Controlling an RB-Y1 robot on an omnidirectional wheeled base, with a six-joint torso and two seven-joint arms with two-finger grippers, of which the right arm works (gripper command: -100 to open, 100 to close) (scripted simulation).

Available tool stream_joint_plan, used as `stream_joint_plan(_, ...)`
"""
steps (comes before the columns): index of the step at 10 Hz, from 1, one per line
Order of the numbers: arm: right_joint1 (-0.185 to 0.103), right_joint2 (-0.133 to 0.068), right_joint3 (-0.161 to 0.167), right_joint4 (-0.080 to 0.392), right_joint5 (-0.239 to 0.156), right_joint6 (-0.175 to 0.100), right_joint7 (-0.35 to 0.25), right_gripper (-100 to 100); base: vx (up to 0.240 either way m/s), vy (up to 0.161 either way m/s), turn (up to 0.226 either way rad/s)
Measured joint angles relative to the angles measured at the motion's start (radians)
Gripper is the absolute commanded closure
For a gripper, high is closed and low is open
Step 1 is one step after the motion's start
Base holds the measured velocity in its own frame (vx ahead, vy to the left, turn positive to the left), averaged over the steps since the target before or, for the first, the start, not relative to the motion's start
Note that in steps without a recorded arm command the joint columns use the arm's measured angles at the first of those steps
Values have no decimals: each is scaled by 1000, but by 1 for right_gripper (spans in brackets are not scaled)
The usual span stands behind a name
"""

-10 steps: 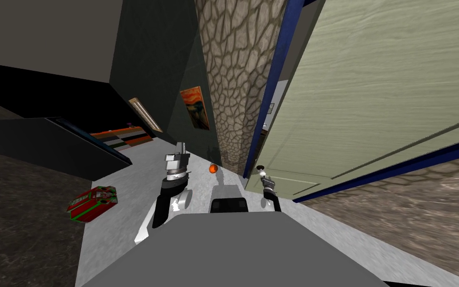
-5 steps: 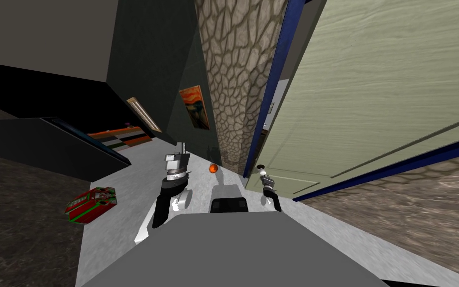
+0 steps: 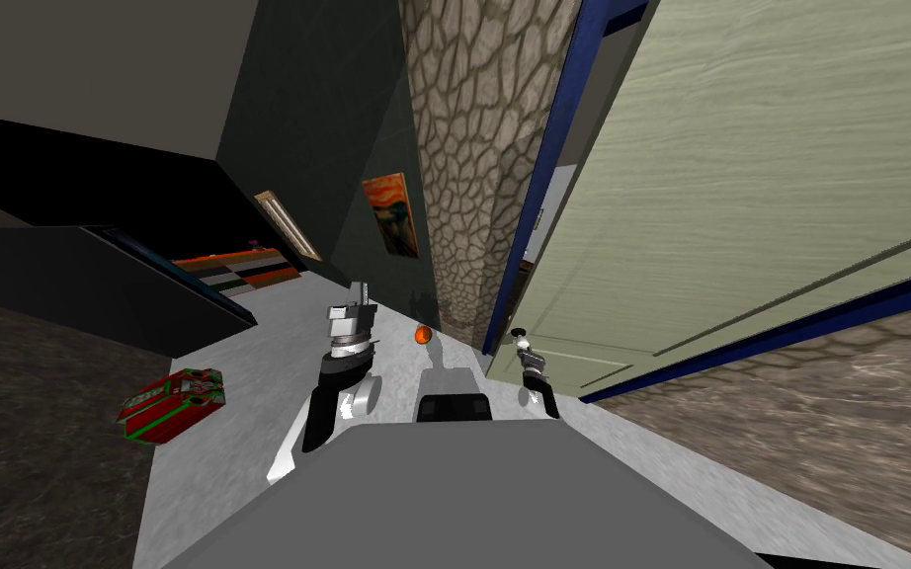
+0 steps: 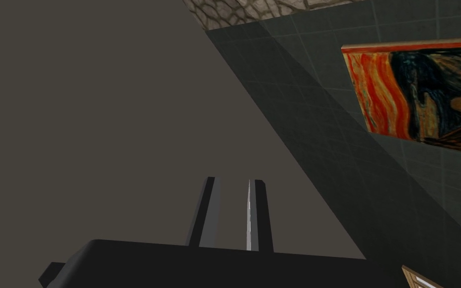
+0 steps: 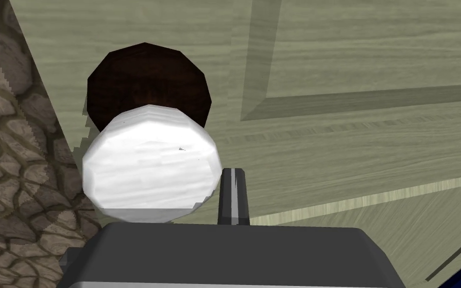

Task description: Pull the door open

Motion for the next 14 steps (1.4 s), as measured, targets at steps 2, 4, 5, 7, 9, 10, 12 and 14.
stream_joint_plan(2, 1, -1, -2, 1, -1, 0, 0, 100, 0, 0, 0)
stream_joint_plan(4, 1, -1, -1, 0, 0, 0, 0, -100, -52, -12, 67)
stream_joint_plan(5, 5, -8, 9, 5, 6, -19, -11, -100, -174, -36, 145)
stream_joint_plan(7, 25, -18, 28, -12, 15, -44, -32, -100, -201, -57, 131)
stream_joint_plan(9, 31, -25, 53, 4, 25, -70, -57, -100, -116, -13, 55)
stream_joint_plan(10, 38, -23, 64, 7, 31, -84, -65, -100, -133, -29, 136)
stream_joint_plan(12, 56, -23, 79, -12, 38, -98, -72, -100, -83, -36, 51)
stream_joint_plan(14, 37, -30, 96, 25, 46, -129, -92, -100, -60, -32, 45)
